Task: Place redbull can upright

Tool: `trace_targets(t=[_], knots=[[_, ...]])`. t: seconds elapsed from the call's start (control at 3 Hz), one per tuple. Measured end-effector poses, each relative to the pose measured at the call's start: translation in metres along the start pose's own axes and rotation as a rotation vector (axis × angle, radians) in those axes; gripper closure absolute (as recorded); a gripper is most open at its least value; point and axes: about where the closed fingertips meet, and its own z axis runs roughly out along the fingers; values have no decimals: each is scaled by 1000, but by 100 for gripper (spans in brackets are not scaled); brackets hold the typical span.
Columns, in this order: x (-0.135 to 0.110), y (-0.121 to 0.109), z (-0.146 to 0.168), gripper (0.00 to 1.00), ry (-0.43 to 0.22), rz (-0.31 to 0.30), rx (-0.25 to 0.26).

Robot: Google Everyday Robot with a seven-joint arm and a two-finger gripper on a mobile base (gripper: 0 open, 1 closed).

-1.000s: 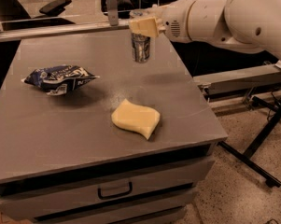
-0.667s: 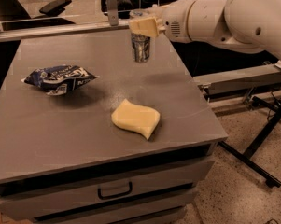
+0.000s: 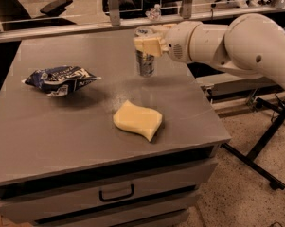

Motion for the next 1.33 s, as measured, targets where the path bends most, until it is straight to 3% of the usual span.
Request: trace_targets(t=[0.67, 1.0, 1.33], knots=[[8, 8, 4, 100, -29, -24, 0], [2, 11, 4, 84, -12, -34, -9], [6, 16, 4, 60, 2, -34, -13]])
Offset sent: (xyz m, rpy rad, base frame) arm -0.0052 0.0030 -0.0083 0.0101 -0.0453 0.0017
